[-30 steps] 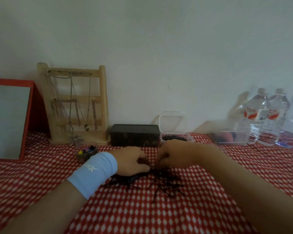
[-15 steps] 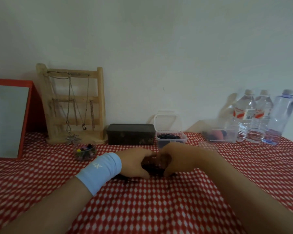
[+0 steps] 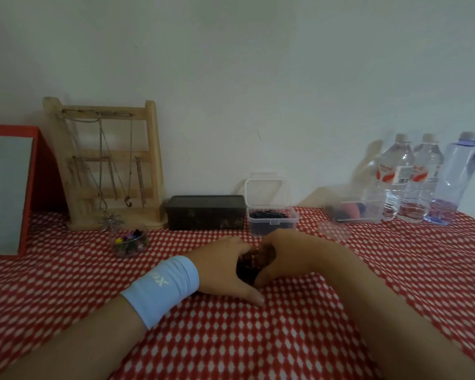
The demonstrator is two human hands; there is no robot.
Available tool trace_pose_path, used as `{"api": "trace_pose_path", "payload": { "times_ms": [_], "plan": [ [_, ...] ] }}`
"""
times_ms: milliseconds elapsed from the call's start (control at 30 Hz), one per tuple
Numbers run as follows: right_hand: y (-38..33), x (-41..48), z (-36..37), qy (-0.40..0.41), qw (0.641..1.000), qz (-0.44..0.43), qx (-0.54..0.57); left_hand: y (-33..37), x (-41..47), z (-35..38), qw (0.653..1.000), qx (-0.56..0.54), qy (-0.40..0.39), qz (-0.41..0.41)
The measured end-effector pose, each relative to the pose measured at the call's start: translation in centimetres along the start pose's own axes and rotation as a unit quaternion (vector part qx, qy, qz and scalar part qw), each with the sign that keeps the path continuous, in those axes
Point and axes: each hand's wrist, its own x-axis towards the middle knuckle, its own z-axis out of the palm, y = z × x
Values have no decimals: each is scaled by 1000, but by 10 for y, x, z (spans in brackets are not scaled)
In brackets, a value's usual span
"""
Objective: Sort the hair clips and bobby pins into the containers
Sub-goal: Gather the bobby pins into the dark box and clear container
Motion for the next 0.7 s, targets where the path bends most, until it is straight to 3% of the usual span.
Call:
{"api": "trace_pose_path", "payload": {
  "times_ms": [167, 333, 533, 700],
  "plan": [
    [3, -3, -3, 16, 999, -6, 31, -9, 2, 1, 995, -85, 45, 11],
    [7, -5, -7, 6, 1000, -13, 25, -12, -2, -3, 995, -75, 67, 14],
    [-1, 2, 2, 63, 995, -65, 44, -14, -11, -2, 993, -96, 67, 15],
    [9, -7, -10, 15, 999, -29, 12, -26, -19, 1, 996, -54, 74, 3]
  ]
}}
